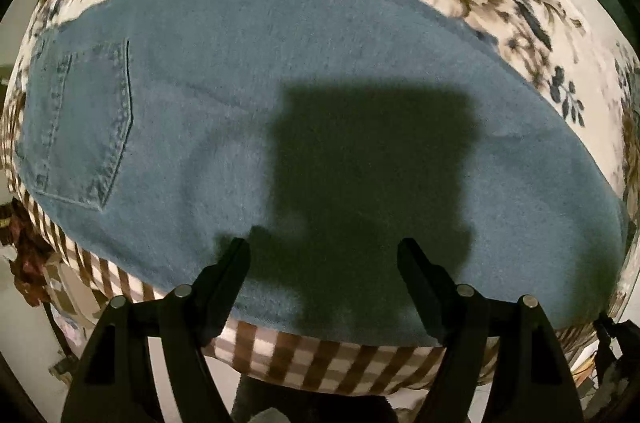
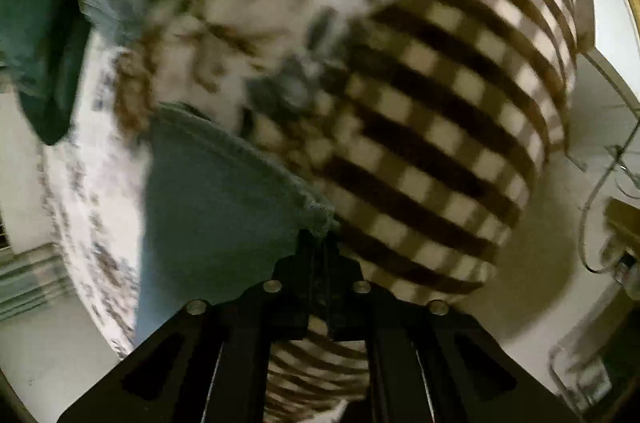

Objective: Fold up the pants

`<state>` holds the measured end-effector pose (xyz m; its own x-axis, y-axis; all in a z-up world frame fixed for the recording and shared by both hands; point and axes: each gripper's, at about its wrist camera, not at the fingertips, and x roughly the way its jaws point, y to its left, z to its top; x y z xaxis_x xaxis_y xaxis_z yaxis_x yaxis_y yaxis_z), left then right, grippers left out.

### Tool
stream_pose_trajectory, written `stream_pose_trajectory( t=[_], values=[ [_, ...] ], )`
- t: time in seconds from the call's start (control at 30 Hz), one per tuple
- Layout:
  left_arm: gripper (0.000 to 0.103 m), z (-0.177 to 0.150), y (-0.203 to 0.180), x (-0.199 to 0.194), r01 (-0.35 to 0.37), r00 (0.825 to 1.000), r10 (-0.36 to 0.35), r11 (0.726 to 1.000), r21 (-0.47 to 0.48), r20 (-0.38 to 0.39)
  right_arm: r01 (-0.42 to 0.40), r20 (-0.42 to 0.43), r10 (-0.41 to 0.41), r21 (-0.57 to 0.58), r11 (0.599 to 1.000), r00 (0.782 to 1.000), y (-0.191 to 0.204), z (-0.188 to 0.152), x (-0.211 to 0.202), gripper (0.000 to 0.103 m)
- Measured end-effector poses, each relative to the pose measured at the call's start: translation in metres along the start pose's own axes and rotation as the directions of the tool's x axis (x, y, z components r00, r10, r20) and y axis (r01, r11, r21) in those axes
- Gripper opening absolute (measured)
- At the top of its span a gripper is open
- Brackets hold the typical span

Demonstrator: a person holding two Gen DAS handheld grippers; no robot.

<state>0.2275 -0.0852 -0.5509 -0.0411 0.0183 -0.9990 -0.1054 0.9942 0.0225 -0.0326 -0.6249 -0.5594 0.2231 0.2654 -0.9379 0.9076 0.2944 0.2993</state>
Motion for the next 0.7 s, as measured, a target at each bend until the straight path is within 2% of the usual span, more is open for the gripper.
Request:
stream_pose_trajectory(
  t=[0.07,0.1,0.13,0.2,0.3,0.37,0.43,0.47,0.53,0.63,0.7],
  values=[
    [0.075,0.01,-0.005,-0.008,0.02,1.0,-0.02,1.0,0.0,-0.002,0.015,0.046,-0.012,-0.055,0.998,0.999,0.014,-0.004,-0.021,0.024],
    [0.075,0.015,-0.006,-0.012,0.033,0.999,-0.033,0.999,-0.001,0.003,0.033,0.076,-0.025,-0.107,0.994,0.997,0.031,-0.009,-0.036,0.039],
    [0.075,0.022,-0.01,-0.017,0.038,0.999,-0.038,0.999,0.003,0.008,0.031,0.083,-0.019,-0.143,0.989,0.996,0.048,-0.011,-0.042,0.047],
    [0.075,0.037,-0.019,-0.023,0.049,0.999,-0.049,0.999,0.014,0.021,-0.008,0.04,0.019,-0.259,0.966,0.999,0.097,-0.016,-0.042,0.05],
    [0.075,0.066,-0.034,-0.022,0.043,0.999,-0.043,0.999,0.008,0.015,-0.016,-0.011,0.013,-0.374,0.927,1.0,0.165,-0.009,-0.016,0.052],
    [0.075,0.086,-0.043,-0.015,0.025,1.0,-0.025,1.0,0.006,-0.001,0.044,-0.019,-0.059,-0.436,0.899,0.998,0.196,0.002,0.008,0.053],
    [0.075,0.103,-0.053,-0.008,0.013,1.0,-0.013,1.0,0.014,-0.019,0.15,0.027,-0.158,-0.505,0.85,0.987,0.22,0.014,0.03,0.053],
    [0.075,0.107,-0.053,-0.006,0.008,1.0,-0.008,1.0,0.017,-0.026,0.197,0.052,-0.199,-0.521,0.831,0.979,0.225,0.021,0.035,0.053],
    [0.075,0.114,-0.054,-0.008,0.005,1.0,-0.005,1.0,0.021,-0.022,0.244,0.067,-0.248,-0.547,0.8,0.966,0.222,0.041,0.042,0.063],
    [0.075,0.122,-0.058,-0.013,-0.002,1.0,0.003,0.999,0.043,-0.012,0.328,0.125,-0.311,-0.534,0.779,0.942,0.202,0.067,0.037,0.064],
    [0.075,0.119,-0.068,-0.017,-0.017,1.0,0.017,0.998,0.058,-0.004,0.329,0.123,-0.313,-0.533,0.779,0.942,0.19,0.078,0.034,0.064]
  ],
)
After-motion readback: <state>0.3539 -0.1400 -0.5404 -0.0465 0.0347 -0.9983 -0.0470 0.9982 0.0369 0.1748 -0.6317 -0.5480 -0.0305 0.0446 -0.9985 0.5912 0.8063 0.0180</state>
